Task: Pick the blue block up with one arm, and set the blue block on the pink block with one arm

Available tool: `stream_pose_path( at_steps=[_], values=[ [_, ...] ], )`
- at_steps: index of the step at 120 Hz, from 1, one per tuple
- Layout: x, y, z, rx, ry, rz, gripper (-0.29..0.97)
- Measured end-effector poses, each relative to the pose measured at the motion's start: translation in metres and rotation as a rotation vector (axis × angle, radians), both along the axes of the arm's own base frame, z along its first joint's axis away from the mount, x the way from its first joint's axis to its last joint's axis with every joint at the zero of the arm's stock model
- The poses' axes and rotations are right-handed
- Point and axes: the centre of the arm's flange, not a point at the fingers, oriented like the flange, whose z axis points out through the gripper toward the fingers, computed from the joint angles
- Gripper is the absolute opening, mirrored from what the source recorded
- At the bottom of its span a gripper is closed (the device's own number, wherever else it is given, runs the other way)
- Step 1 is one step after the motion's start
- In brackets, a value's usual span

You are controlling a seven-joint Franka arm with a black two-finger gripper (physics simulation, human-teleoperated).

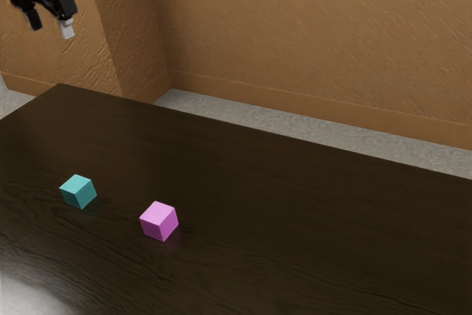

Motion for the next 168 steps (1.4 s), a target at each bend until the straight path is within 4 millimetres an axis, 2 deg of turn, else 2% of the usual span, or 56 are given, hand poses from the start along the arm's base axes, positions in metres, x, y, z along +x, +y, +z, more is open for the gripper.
stream_pose_path(
  at_steps=[16, 18, 21, 28, 36, 40, 44, 50, 56, 67, 72, 95, 116, 122, 134, 144, 157, 168],
  values=[
    [0.0, -0.017, -0.01, -0.009, 0.028, -0.042, 0.68],
    [-0.007, -0.017, -0.01, -0.011, 0.03, -0.042, 0.68],
    [-0.027, -0.015, -0.008, -0.018, 0.029, -0.037, 0.68],
    [-0.071, 0.003, -0.014, -0.037, 0.041, -0.001, 0.68],
    [-0.099, 0.008, -0.042, -0.049, 0.076, 0.008, 0.68],
    [-0.108, 0.009, -0.063, -0.054, 0.092, 0.004, 0.68],
    [-0.109, 0.01, -0.095, -0.058, 0.117, -0.007, 0.68],
    [-0.104, 0.012, -0.139, -0.061, 0.135, -0.025, 0.68],
    [-0.096, 0.024, -0.168, -0.046, 0.142, -0.027, 0.68],
    [-0.096, 0.081, -0.198, -0.057, 0.136, 0.041, 0.68],
    [-0.094, 0.098, -0.213, -0.055, 0.131, 0.054, 0.68],
    [-0.043, 0.123, -0.299, 0.005, 0.153, 0.007, 0.68],
    [-0.025, 0.163, -0.362, 0.03, 0.156, 0.029, 0.68],
    [-0.021, 0.171, -0.37, 0.025, 0.141, 0.043, 0.68],
    [-0.014, 0.185, -0.367, 0.031, 0.093, 0.055, 0.68],
    [0.005, 0.191, -0.373, 0.038, 0.077, 0.049, 0.68],
    [0.039, 0.188, -0.393, 0.041, 0.076, 0.017, 0.68],
    [0.047, 0.199, -0.415, 0.017, 0.084, 0.03, 0.68]
  ],
)
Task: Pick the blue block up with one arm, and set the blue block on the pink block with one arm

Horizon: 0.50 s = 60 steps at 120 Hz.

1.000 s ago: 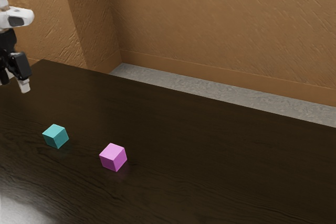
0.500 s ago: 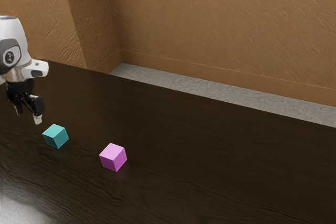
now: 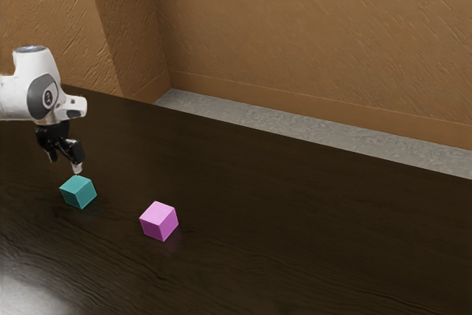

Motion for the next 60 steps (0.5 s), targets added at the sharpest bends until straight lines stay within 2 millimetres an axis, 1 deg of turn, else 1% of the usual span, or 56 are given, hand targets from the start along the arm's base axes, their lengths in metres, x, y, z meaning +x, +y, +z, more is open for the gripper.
stream_pose_path(
  at_steps=[4, 8, 17, 33, 40, 44, 60],
  values=[
    [0.001, 0.004, -0.009, -0.012, 0.004, 0.004, 0.68],
    [0.003, 0.003, -0.016, -0.023, 0.008, 0.0, 0.68],
    [0.003, 0.001, -0.024, -0.04, 0.01, -0.011, 0.68],
    [-0.004, 0.003, -0.046, -0.071, 0.02, -0.007, 0.68],
    [-0.007, 0.009, -0.055, -0.083, 0.024, 0.002, 0.68],
    [-0.007, 0.008, -0.061, -0.089, 0.025, -0.001, 0.68],
    [-0.005, 0.001, -0.07, -0.108, 0.013, -0.017, 0.68]
  ],
)
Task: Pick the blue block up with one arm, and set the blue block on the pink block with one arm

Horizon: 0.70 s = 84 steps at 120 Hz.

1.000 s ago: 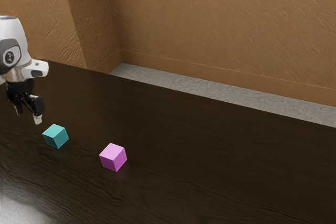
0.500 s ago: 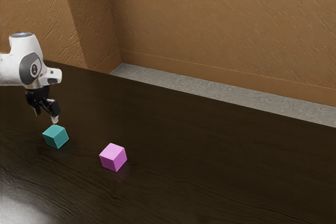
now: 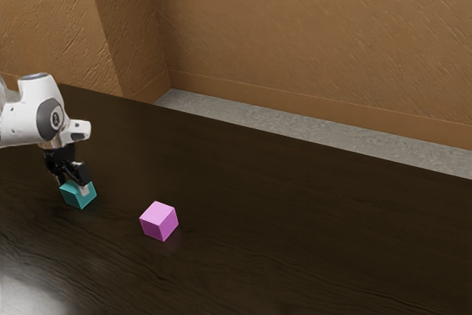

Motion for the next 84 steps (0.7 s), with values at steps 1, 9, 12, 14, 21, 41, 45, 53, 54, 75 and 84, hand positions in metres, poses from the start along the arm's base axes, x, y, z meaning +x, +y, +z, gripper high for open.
stream_pose_path(
  at_steps=[1, 9, 12, 14, 21, 41, 45, 53, 54, 75, 84],
  values=[
    [0.0, 0.0, 0.0, -0.002, -0.001, 0.0, 0.68],
    [0.001, -0.001, -0.003, -0.01, -0.011, 0.0, 0.68],
    [0.001, -0.001, -0.003, -0.012, -0.014, -0.001, 0.68],
    [0.001, -0.001, -0.004, -0.013, -0.015, -0.002, 0.68],
    [0.0, 0.001, -0.007, -0.016, -0.017, -0.003, 0.67],
    [0.0, 0.002, -0.01, -0.019, -0.025, -0.012, 0.35],
    [0.0, 0.003, -0.008, -0.016, -0.028, -0.014, 0.31],
    [0.0, -0.003, 0.009, -0.012, -0.053, -0.026, 0.28],
    [0.0, -0.004, 0.012, -0.011, -0.058, -0.028, 0.28],
    [-0.006, -0.013, 0.066, 0.002, -0.129, -0.045, 0.33],
    [-0.016, -0.018, 0.086, -0.005, -0.15, -0.048, 0.36]
  ],
)
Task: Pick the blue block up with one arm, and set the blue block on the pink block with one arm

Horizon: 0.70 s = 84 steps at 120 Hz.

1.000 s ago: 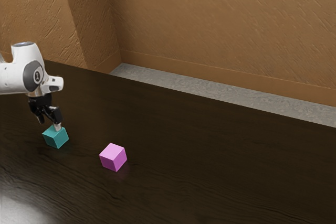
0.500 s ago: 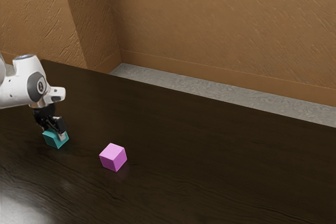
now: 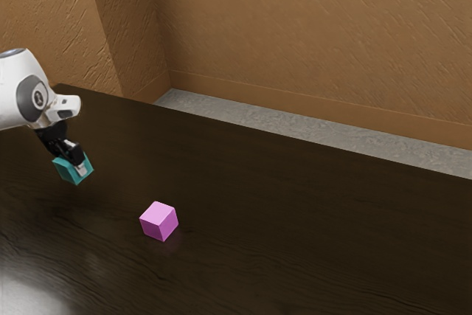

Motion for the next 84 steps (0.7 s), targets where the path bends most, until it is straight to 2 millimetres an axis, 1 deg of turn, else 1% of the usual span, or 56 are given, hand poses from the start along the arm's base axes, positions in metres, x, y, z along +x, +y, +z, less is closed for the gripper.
stream_pose_path(
  at_steps=[6, 12, 30, 41, 50, 56, 66, 78, 84],
  values=[
    [-0.009, -0.008, 0.012, -0.01, -0.012, -0.008, 0.37],
    [-0.012, -0.024, 0.018, -0.021, -0.019, -0.033, 0.38],
    [-0.004, -0.095, 0.03, -0.039, -0.025, -0.146, 0.39],
    [0.005, -0.137, 0.026, -0.047, -0.013, -0.213, 0.39],
    [0.001, -0.174, 0.028, -0.049, -0.01, -0.262, 0.39],
    [0.002, -0.194, 0.025, -0.05, -0.006, -0.286, 0.39],
    [0.004, -0.211, 0.008, -0.054, 0.015, -0.298, 0.39],
    [0.008, -0.226, -0.005, -0.052, 0.022, -0.297, 0.39],
    [0.01, -0.231, -0.01, -0.052, 0.027, -0.287, 0.39]
  ],
)
